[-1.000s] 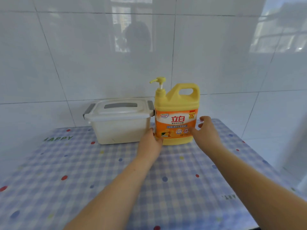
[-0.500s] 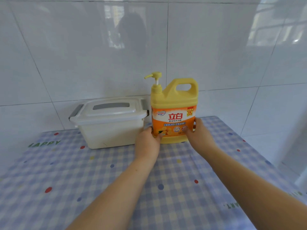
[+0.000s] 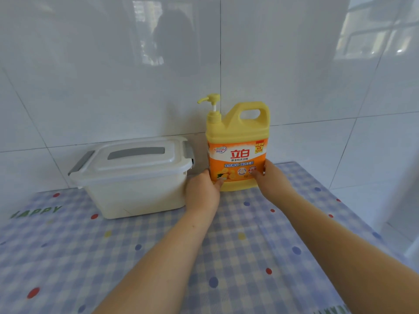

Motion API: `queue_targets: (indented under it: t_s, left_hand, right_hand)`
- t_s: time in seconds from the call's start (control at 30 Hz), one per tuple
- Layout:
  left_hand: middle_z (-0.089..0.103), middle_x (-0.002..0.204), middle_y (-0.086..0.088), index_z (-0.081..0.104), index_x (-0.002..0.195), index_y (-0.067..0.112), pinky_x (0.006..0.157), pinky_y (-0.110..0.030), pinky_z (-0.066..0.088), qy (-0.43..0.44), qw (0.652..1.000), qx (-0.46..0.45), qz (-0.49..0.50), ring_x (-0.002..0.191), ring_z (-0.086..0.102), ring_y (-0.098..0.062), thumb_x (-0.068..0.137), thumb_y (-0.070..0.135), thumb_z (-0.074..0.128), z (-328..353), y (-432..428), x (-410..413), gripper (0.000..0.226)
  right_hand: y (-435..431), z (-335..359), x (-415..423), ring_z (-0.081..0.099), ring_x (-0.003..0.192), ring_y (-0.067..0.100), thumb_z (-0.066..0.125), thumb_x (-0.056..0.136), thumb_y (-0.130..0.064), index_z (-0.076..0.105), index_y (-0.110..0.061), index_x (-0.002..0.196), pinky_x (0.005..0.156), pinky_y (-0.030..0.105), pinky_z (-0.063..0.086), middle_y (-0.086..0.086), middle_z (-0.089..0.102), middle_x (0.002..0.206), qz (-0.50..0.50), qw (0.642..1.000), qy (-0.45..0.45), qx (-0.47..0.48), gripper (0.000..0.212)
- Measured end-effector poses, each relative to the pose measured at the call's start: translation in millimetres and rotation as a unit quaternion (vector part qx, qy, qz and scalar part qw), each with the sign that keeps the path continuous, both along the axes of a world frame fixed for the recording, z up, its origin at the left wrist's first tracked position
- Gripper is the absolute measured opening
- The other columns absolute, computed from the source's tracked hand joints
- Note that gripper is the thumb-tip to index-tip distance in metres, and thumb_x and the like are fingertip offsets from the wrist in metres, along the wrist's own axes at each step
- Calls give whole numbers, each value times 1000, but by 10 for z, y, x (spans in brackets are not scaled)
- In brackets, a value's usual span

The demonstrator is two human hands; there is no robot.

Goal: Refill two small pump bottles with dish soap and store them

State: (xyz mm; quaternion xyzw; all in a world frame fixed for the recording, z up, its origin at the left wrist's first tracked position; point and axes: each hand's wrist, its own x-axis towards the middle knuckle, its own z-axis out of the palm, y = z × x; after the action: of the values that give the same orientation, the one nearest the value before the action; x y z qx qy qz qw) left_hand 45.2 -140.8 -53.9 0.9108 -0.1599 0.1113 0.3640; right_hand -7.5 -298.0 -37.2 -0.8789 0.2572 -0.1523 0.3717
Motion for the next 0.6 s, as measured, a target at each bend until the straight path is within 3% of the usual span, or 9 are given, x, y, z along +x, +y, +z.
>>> queue_targets:
  t_s: [0.27, 0.6]
  left_hand:
    - [69, 108, -2, 61, 116, 18, 79, -35, 53, 4, 1000, 30, 5, 96, 64, -24, 93, 42, 57, 5, -185, 223, 34]
    - [69, 105, -2, 61, 115, 17, 71, -31, 50, 7, 999, 34, 18, 92, 65, -22, 94, 42, 56, -16, -308, 380, 33]
  right_hand:
    - [-170, 15, 235, 56, 115, 27, 42, 103, -30, 42, -15, 136, 90, 38, 47, 5, 55, 134, 2, 1000, 2, 5, 36]
    - [-295, -54, 439, 57, 109, 24, 40, 103, -33, 41, -16, 135, 77, 32, 47, 4, 55, 131, -9, 1000, 11, -3, 36]
